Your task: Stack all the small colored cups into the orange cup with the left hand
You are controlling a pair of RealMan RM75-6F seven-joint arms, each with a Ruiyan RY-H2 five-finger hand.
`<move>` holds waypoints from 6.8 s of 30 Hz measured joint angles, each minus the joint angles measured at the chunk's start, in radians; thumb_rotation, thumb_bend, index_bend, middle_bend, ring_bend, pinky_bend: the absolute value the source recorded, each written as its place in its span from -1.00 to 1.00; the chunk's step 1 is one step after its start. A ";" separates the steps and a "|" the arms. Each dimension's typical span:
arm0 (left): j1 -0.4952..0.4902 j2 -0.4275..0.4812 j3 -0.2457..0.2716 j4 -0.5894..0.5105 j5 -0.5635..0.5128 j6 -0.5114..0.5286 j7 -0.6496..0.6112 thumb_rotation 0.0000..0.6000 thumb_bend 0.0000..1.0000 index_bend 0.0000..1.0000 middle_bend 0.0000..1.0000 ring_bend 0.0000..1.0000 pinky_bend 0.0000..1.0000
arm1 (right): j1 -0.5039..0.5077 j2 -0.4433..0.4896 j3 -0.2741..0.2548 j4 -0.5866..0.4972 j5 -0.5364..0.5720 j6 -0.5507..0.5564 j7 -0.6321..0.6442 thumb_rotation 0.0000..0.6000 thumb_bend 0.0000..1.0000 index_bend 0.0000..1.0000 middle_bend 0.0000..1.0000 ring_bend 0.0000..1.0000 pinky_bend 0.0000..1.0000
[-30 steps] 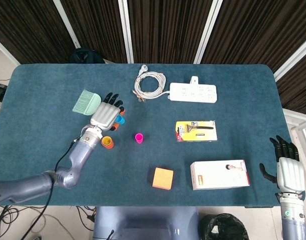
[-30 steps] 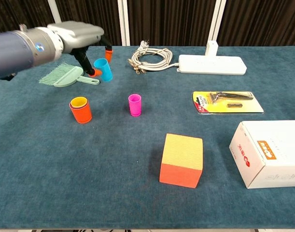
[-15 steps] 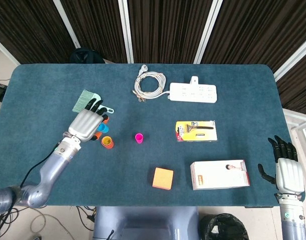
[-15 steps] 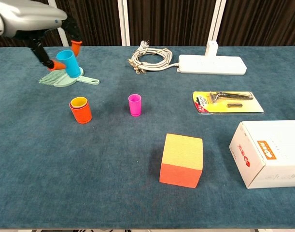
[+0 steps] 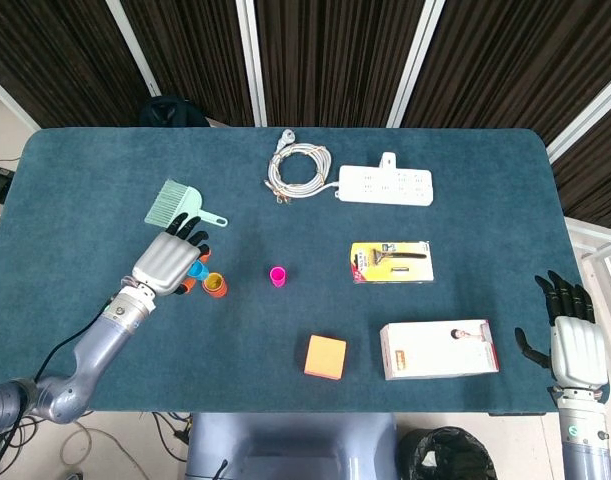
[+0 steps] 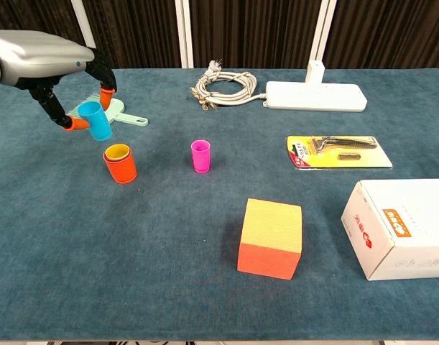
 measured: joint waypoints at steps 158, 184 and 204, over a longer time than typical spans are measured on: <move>-0.050 -0.051 0.065 0.043 0.036 0.009 -0.067 1.00 -0.38 -0.15 -0.58 -1.00 -1.00 | -0.008 0.017 0.010 -0.010 0.007 0.007 0.042 1.00 -0.20 -0.74 -0.85 -0.82 -0.90; -0.047 -0.073 0.075 0.083 -0.022 -0.034 0.000 1.00 -0.61 -0.86 -0.72 -1.00 -1.00 | -0.006 0.016 0.009 -0.009 0.011 -0.001 0.040 1.00 -0.20 -0.74 -0.85 -0.82 -0.90; 0.273 0.181 0.119 -0.210 0.206 0.470 -0.122 1.00 -0.61 -0.90 -0.88 -1.00 -1.00 | -0.003 0.054 -0.026 -0.022 -0.046 -0.021 0.059 1.00 -0.20 -0.74 -0.86 -0.86 -0.94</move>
